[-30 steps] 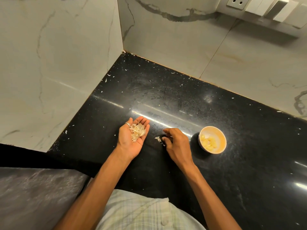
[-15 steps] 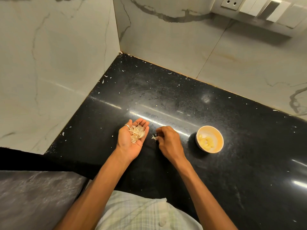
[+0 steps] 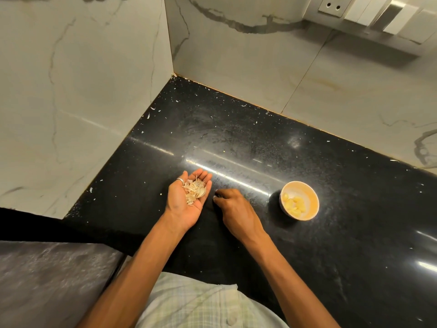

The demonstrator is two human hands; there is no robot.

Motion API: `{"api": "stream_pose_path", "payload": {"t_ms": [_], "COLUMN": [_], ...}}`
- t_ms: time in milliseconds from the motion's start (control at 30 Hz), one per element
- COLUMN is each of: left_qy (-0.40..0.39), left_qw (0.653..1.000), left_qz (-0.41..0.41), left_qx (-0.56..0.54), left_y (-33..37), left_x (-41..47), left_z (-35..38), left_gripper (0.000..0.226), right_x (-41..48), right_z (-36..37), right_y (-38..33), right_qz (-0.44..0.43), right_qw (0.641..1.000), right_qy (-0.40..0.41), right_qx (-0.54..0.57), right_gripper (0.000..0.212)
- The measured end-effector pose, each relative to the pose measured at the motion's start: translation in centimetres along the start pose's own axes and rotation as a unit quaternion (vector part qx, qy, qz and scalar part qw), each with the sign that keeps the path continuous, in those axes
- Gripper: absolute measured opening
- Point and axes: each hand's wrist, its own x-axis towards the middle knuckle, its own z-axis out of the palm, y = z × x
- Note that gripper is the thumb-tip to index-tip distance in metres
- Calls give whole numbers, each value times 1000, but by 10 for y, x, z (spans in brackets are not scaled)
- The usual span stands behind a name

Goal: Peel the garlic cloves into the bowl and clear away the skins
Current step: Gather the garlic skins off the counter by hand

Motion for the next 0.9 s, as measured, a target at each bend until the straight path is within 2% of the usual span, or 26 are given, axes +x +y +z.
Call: {"api": "stream_pose_path", "payload": {"t_ms": [333,567,667,900], "left_qy": [-1,-3,-1,2], "left_qw": [1000,1000,1000,1000], "left_qz": [-3,-3,-1,1], "left_qx": [2,0,4,4], "left_y": [0,-1,-1,-2], "left_x": [1,3,4,4], "left_z": [0,-1,-2,-1], "left_gripper": [40,40,40,40], "right_x": [-5,3,7,17], "right_z": [-6,-13,-13,-17], "right_y": [-11,-23,-27,-28], "right_qz": [38,35,35,39], "right_qw": [999,995,994,994], "right_qy": [-18,-69,-65,-68], "right_qx": [-31,-56,-76,-71], "right_gripper": [21,9,7,12]}}
